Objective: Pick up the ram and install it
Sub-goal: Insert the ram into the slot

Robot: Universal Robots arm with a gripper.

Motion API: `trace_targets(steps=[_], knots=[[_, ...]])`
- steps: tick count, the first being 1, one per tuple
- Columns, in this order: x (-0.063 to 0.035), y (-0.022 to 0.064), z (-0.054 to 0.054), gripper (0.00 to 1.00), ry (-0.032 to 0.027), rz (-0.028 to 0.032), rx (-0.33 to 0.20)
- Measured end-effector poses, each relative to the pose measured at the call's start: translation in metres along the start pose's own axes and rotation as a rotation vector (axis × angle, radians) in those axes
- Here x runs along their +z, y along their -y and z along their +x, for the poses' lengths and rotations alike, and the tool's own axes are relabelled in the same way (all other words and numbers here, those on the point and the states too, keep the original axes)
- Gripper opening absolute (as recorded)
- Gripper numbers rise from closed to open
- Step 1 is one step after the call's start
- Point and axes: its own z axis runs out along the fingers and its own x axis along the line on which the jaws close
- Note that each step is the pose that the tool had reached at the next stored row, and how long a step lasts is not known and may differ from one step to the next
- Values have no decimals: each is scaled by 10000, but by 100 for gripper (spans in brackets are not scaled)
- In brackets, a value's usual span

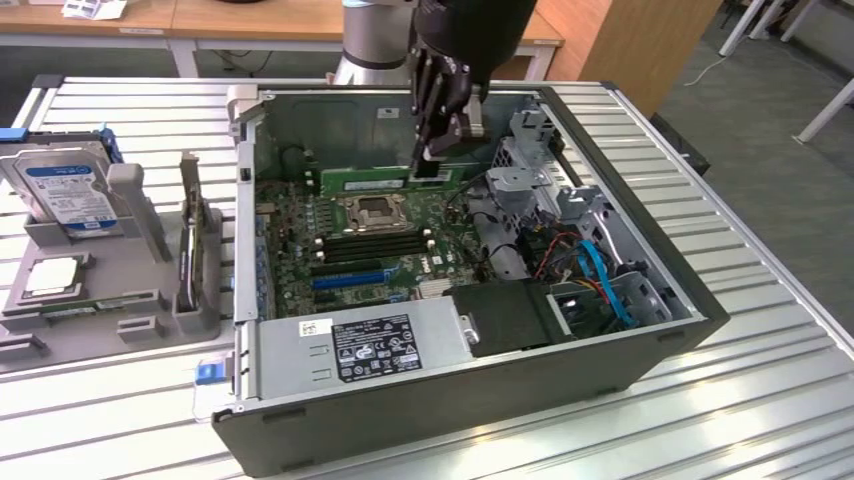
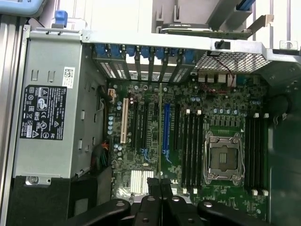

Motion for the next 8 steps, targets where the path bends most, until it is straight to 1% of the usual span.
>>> trace_targets(steps=[4,8], knots=[[0,0,0,12,-13,126,-105],[0,0,0,12,-30,266,-227]])
